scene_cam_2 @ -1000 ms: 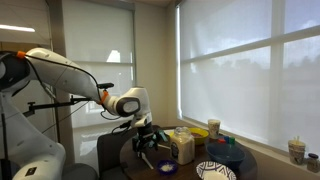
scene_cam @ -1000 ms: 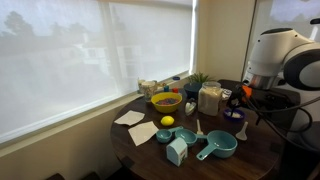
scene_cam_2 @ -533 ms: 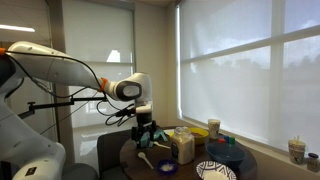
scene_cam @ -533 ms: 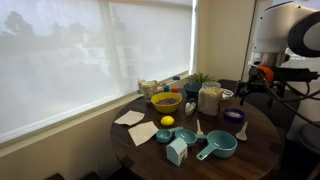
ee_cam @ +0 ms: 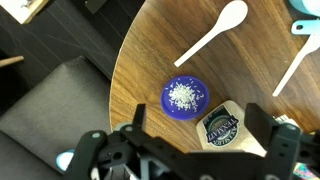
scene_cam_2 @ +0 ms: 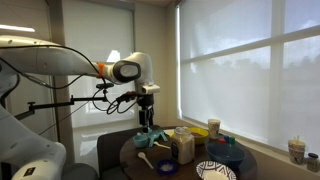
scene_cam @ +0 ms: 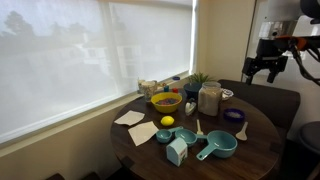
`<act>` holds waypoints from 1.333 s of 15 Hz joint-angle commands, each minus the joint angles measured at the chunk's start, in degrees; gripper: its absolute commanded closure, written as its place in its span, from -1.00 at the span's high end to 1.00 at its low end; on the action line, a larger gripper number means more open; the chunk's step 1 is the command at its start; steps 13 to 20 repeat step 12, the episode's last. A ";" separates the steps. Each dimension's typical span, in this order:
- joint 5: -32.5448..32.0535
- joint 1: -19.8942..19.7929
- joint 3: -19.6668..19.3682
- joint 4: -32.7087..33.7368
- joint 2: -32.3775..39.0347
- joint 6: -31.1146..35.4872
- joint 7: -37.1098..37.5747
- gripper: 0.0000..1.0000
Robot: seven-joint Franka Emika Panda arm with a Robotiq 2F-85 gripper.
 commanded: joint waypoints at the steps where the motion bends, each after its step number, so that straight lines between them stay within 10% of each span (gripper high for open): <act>1: -1.03 -2.25 0.07 4.98 -0.42 -4.43 -10.53 1.00; 20: 0.34 -5.22 0.92 6.31 -0.62 -3.12 -15.36 1.00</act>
